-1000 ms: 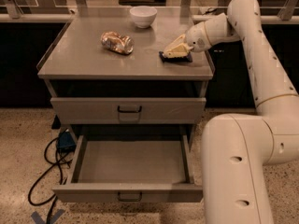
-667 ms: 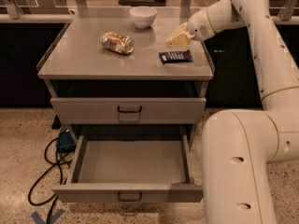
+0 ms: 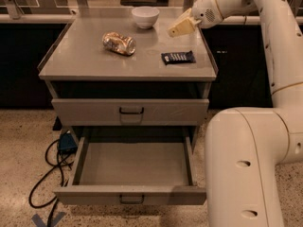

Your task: Place rxbar blueberry into middle drawer

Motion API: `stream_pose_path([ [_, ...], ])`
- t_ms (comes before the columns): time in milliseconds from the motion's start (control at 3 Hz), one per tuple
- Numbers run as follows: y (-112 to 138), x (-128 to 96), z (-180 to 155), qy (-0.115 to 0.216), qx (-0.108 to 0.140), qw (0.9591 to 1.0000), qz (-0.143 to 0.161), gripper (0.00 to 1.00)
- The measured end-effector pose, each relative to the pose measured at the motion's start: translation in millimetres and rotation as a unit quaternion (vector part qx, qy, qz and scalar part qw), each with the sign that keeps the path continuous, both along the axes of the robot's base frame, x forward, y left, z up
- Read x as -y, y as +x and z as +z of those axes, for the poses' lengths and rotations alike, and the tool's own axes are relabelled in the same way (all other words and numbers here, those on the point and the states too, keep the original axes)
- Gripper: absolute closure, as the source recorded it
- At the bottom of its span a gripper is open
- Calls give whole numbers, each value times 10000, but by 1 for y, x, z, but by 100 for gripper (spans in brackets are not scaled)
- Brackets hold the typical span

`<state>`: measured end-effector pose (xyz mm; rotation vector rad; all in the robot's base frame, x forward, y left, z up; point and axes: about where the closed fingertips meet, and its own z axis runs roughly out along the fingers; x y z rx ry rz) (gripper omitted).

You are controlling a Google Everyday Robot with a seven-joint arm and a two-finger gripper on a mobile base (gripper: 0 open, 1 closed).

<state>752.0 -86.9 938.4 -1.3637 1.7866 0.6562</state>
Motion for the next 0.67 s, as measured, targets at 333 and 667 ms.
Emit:
stream_pose_path([
  [333,0,0,0,0,0,10000,0,58],
  [667,0,0,0,0,0,10000,0,36],
])
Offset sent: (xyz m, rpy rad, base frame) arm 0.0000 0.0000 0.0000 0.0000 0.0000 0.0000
